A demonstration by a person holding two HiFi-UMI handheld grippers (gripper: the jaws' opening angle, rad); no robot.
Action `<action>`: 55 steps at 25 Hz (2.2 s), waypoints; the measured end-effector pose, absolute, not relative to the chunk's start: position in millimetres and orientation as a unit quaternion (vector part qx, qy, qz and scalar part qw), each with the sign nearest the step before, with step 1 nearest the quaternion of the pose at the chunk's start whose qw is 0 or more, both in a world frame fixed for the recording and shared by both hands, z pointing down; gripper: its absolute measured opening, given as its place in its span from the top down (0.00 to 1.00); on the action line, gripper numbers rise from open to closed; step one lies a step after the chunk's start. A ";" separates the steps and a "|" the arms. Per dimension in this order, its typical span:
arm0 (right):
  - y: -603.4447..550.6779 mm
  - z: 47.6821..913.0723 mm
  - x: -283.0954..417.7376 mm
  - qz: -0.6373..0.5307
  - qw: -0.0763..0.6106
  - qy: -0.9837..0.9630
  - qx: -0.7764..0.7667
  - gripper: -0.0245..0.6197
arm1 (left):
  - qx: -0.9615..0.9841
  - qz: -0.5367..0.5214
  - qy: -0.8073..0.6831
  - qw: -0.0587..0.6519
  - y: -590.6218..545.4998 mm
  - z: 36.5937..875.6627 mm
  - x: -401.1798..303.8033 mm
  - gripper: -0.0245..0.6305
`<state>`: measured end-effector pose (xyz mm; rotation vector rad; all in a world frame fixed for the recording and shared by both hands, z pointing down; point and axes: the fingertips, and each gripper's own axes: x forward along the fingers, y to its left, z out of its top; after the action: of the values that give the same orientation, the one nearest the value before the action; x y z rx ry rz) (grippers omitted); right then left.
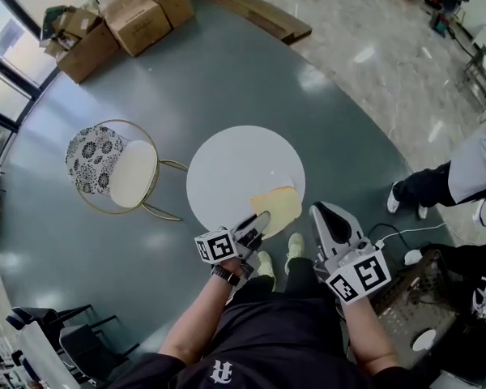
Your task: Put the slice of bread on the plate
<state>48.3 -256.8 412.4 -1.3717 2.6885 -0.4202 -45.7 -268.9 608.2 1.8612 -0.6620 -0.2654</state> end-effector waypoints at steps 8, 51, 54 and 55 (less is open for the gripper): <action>-315.4 441.5 45.9 -0.119 0.036 0.894 -0.431 0.95 | 0.766 -0.114 -0.297 0.559 -311.9 669.0 -40.9 0.83; -363.8 558.9 38.0 -0.200 0.012 0.891 -0.409 0.95 | 0.749 0.176 -0.407 0.492 -373.6 838.5 -56.2 0.49; -363.7 558.5 37.8 -0.202 0.008 0.889 -0.411 0.95 | 0.748 0.183 -0.420 0.480 -372.9 833.5 -63.7 0.48; -363.8 558.0 37.6 -0.203 0.006 0.889 -0.411 0.95 | 0.747 0.188 -0.428 0.473 -373.1 829.4 -68.4 0.48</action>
<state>37.6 -363.8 558.0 -1.2865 2.7809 -0.6350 -68.4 -373.1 829.4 1.8278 -1.0480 0.4592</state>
